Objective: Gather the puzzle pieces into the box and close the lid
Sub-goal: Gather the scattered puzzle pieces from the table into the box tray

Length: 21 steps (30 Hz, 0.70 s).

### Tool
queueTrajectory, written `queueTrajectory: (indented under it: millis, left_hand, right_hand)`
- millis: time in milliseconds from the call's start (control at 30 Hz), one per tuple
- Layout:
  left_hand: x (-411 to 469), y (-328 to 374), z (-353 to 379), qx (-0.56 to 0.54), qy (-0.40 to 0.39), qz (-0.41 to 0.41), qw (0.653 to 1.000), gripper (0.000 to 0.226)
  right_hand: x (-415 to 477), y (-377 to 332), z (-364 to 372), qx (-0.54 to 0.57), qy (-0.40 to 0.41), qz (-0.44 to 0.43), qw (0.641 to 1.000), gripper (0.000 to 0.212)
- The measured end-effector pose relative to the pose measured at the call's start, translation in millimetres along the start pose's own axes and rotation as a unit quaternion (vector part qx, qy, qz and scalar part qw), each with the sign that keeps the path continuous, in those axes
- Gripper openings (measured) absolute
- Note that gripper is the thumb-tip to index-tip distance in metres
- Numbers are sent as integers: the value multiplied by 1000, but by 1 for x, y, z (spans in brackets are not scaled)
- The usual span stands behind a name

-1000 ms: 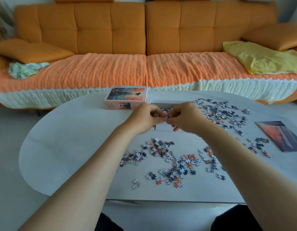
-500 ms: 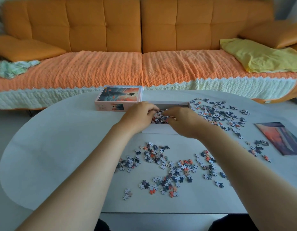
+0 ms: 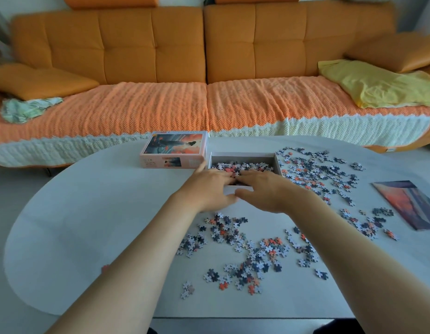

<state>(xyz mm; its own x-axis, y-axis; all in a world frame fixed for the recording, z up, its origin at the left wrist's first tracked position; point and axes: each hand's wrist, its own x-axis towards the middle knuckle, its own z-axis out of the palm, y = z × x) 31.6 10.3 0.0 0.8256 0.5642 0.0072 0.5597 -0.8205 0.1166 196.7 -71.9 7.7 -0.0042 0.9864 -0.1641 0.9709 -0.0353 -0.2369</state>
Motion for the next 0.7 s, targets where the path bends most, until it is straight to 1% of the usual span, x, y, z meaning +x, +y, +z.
queueTrajectory:
  millis: [67, 133, 167, 200, 233, 333, 367, 433, 500, 567, 600, 633, 700]
  left_hand:
    - [2, 2, 1, -20, 13, -5, 1000, 50]
    - [2, 0, 2, -56, 68, -9, 996, 44]
    - [1, 0, 2, -61, 95, -8, 994, 43]
    - [0, -2, 1, -56, 107, -6, 993, 45]
    - [-1, -2, 1, -46, 101, -2, 994, 48]
    - [-6, -5, 4, -53, 67, 10, 996, 52]
    - [-8, -7, 4, -72, 72, 9, 995, 53]
    - [-14, -11, 3, -99, 105, -2, 990, 54]
    - [-23, -15, 0, -88, 154, -6, 984, 54]
    - [-36, -19, -3, -65, 206, -8, 976, 51]
    - [-44, -22, -3, -59, 224, -14, 973, 48]
    - [-53, -24, -3, -59, 232, -26, 971, 45]
    - [-74, -31, -2, -64, 221, -55, 972, 42]
  right_hand:
    - [1, 0, 2, -30, -8, 12, 999, 58]
    - [2, 0, 3, -68, 20, 31, 997, 64]
    - [2, -1, 3, -77, 38, 32, 996, 66]
    - [3, -2, 3, -75, 51, 23, 996, 65]
    - [3, -3, 3, -65, 51, 11, 996, 64]
    - [3, -9, 2, -44, -2, 9, 999, 64]
    - [4, -10, 2, -49, -6, 15, 999, 65]
    - [4, -12, 2, -62, 17, 15, 998, 66]
    - [2, -16, 3, -56, 77, -17, 995, 61]
    - [-2, -27, 3, -42, 163, -77, 983, 50]
    - [-5, -36, 3, -32, 191, -104, 976, 47]
    - [-8, -47, 4, -16, 202, -124, 971, 45]
    - [-16, -69, 13, 15, 185, -158, 970, 44]
